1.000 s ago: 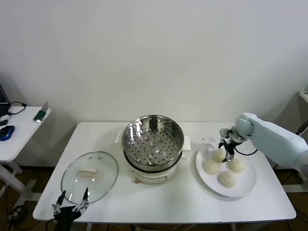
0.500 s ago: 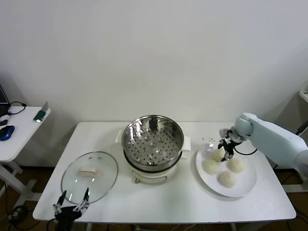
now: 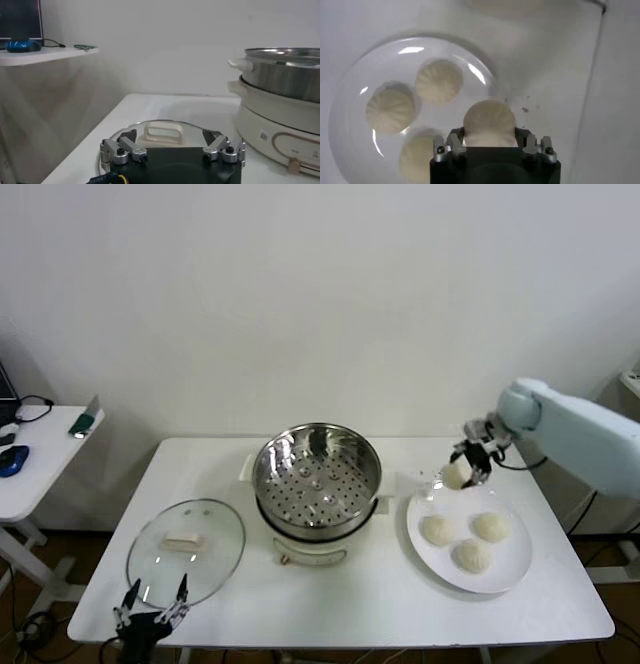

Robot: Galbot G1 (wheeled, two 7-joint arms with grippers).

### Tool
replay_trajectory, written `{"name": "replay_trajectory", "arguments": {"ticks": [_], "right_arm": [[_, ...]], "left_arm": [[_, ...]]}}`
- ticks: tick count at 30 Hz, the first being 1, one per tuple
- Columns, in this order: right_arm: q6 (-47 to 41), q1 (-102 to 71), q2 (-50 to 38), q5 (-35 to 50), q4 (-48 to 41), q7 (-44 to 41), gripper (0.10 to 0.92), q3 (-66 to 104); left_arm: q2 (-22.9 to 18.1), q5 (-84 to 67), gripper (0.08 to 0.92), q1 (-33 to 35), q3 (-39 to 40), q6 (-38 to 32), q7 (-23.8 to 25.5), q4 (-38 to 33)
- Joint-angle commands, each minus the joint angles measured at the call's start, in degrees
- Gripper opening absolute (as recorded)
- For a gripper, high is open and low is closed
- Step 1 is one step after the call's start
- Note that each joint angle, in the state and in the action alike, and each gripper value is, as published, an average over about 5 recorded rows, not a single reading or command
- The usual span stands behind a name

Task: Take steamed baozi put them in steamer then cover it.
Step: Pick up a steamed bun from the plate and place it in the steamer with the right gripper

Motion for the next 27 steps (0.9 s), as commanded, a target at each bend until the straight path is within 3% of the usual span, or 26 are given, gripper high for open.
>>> {"name": "replay_trajectory", "arguments": {"ticks": [1, 7, 12, 20, 27], "right_arm": [[6.6, 18.5, 1.7, 4.0, 12.1, -0.5, 0.67, -9.5], [12.2, 24.8, 8.8, 1.0, 22.1, 2.8, 0.67, -11.7], [14.3, 21.5, 15.8, -5.1, 24.2, 5.4, 0.67, -10.4], [17.4, 9.9, 24.8, -19.1, 13.8, 9.3, 0.671, -9.0], [19.5, 1.2, 28.1, -25.5, 3.3, 12.2, 0.675, -7.7]], "left_arm": [[0.1, -0.1, 0.823, 0.1, 0.0, 0.2, 0.1, -0.5], [0.4, -0.3, 0.823, -0.1, -0.1, 0.2, 0.1, -0.8], [0.6, -0.6, 0.823, -0.1, -0.2, 0.4, 0.2, -1.7], [0.7, -0.8, 0.823, -0.1, -0.3, 0.7, 0.3, -2.8], [0.8, -0.7, 0.823, 0.0, -0.3, 0.5, 0.2, -2.4]]}}
